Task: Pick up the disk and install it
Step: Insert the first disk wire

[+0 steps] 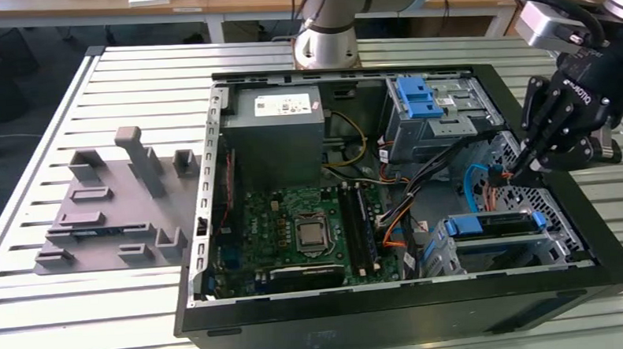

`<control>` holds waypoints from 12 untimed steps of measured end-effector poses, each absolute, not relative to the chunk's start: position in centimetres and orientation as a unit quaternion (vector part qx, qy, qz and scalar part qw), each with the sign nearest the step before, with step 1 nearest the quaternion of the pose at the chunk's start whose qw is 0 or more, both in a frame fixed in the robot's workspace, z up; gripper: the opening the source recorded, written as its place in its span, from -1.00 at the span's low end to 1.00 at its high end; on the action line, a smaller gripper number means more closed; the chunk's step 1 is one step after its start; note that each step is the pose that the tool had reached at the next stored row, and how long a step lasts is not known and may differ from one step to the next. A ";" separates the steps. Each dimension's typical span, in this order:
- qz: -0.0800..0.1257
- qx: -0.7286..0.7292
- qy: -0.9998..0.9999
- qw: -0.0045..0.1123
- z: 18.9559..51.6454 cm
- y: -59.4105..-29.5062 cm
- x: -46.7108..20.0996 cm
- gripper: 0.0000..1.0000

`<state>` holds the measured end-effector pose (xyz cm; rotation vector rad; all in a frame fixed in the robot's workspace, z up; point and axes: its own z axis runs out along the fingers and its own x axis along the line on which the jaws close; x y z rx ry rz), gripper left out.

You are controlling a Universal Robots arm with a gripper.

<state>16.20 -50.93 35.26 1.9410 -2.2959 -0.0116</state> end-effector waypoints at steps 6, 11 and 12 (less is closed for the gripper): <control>0.002 0.652 -0.756 0.062 35.2 -51.1 15.6 -0.66; 0.004 0.660 -0.749 0.059 35.2 -51.4 15.4 -0.66; 0.004 0.661 -0.748 0.058 35.1 -51.4 15.3 -0.66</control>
